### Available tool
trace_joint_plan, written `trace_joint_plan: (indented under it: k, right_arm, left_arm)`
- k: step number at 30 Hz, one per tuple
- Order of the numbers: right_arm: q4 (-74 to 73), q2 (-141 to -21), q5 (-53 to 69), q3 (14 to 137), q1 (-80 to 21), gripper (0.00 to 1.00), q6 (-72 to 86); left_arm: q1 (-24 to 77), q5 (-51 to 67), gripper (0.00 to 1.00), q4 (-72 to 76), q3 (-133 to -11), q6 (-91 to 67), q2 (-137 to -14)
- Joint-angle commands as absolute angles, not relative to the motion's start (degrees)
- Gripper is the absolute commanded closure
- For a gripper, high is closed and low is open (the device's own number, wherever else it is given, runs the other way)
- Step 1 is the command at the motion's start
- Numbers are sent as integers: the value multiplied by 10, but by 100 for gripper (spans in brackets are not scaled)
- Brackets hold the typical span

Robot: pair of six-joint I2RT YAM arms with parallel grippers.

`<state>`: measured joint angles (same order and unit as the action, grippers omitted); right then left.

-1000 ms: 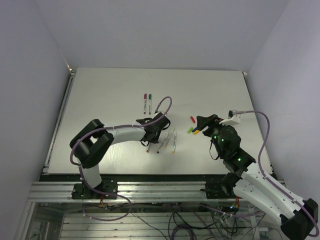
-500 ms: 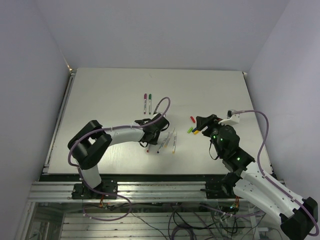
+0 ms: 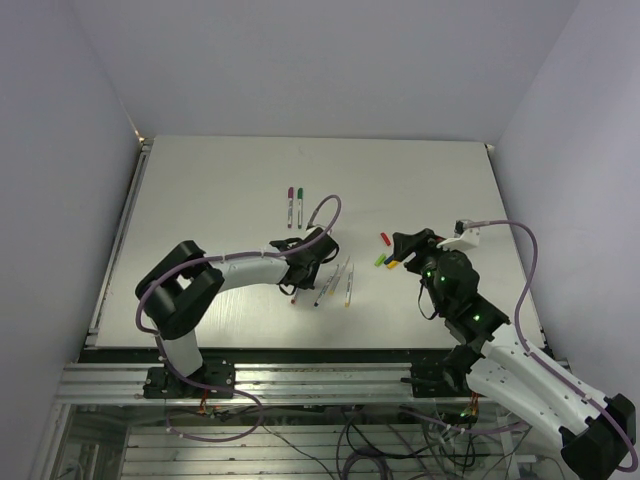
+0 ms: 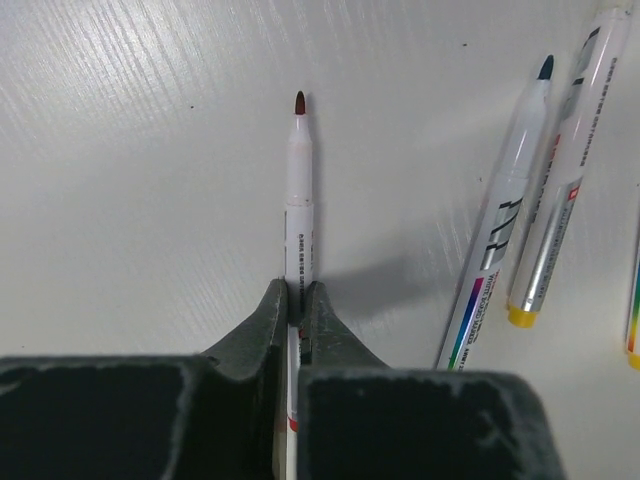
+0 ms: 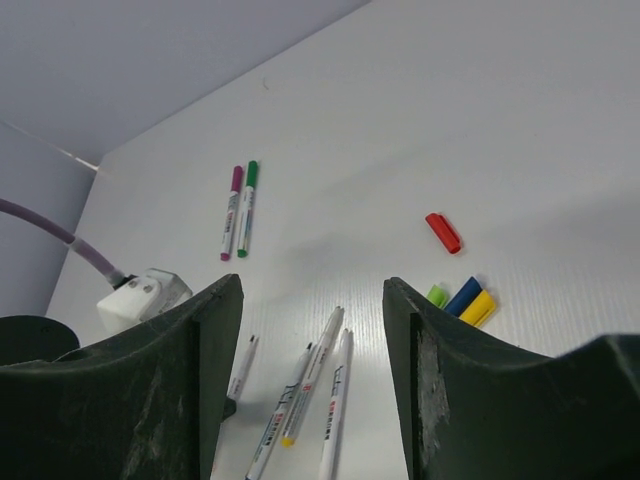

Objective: Insert the pens into the pen caps

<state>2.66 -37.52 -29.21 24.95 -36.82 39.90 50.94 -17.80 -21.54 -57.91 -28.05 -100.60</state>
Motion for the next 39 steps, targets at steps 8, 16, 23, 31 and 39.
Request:
trace_joint_plan:
  k: [8,16,23,31,39]
  right_arm:
    - [-24,-457,-342,315,-365,48,356]
    - [-89,-641,-309,447,-317,52,291]
    - [-64,-787,-27,485,-147,53,255]
    - [-36,-865,-36,503,-148,53,156]
    - [-11,-901,-29,515,-159,57,106]
  left_arm:
    - [510,-163,93,-207,-577,-261,-971]
    - [507,-145,93,-169,-587,-242,-871]
    - [501,-151,93,-101,-521,-242,-755]
    - [465,-80,93,5,-427,-266,-701]
    - [457,-56,93,52,-398,-263,-696]
